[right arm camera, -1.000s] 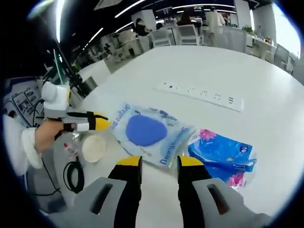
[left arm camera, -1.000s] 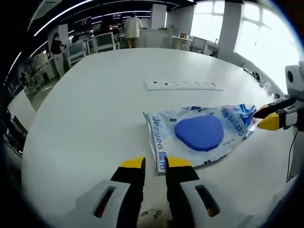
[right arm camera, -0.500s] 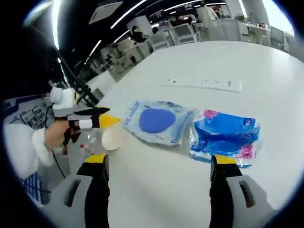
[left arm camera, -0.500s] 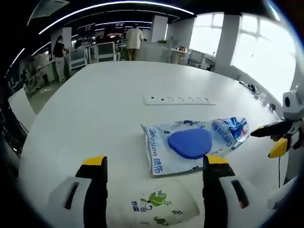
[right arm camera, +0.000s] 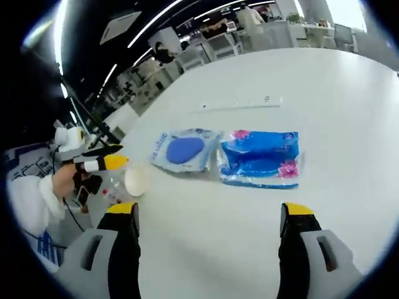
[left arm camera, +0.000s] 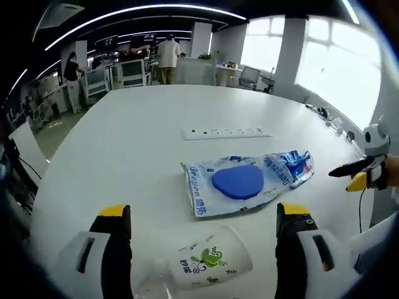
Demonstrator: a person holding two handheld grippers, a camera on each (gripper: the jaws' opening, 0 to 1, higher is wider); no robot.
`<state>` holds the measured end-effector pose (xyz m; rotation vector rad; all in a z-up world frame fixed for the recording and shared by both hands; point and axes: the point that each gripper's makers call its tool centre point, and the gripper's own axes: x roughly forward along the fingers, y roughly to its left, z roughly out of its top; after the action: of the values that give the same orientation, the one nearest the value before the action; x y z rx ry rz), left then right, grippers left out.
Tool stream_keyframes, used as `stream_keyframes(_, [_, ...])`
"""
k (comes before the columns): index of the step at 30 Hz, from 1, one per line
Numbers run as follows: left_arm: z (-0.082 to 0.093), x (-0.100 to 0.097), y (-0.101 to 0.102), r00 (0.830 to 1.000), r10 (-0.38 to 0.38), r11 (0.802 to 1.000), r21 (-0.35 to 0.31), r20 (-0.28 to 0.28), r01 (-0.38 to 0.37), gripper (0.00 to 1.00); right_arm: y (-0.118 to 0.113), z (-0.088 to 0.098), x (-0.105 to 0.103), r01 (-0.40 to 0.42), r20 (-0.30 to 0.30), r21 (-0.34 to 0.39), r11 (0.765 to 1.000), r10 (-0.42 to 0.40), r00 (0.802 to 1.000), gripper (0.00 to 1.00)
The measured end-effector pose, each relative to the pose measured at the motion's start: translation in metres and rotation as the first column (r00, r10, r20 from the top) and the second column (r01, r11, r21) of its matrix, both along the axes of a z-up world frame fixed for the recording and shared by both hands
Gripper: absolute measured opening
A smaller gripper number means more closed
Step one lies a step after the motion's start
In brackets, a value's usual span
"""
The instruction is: Arrange the tabletop items into an orderly group along one side of the table until the central work area is clear of visible clutter.
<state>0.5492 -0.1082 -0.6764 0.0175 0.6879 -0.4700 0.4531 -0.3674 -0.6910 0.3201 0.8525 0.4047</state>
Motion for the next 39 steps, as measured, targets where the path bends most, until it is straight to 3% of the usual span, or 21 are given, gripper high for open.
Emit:
stream_keyframes(6, [0.000,-0.016,0.009,1.000,0.003,1.000,0.009,-0.001,-0.003,1.00,-0.015,0.000,-0.021,0.039,-0.017,0.022,0.999,-0.039,0.999,0.93])
stream_keyframes(14, [-0.001,-0.040,0.020,1.000,-0.011,0.999,0.040,-0.010,0.011,1.00,-0.034,0.007,-0.032,0.059,-0.010,0.029,0.998,-0.058,0.998,0.91])
stream_keyframes(28, [0.000,-0.050,0.021,1.000,-0.003,1.000,0.025,-0.016,0.003,0.98,-0.043,0.003,-0.043,0.119,-0.041,0.069,0.990,-0.117,0.992,0.85])
stream_keyframes(39, [-0.002,-0.059,0.006,0.990,-0.141,0.987,0.080,-0.018,0.142,0.96,-0.040,-0.003,-0.052,0.154,-0.072,0.096,0.983,-0.147,0.986,0.82])
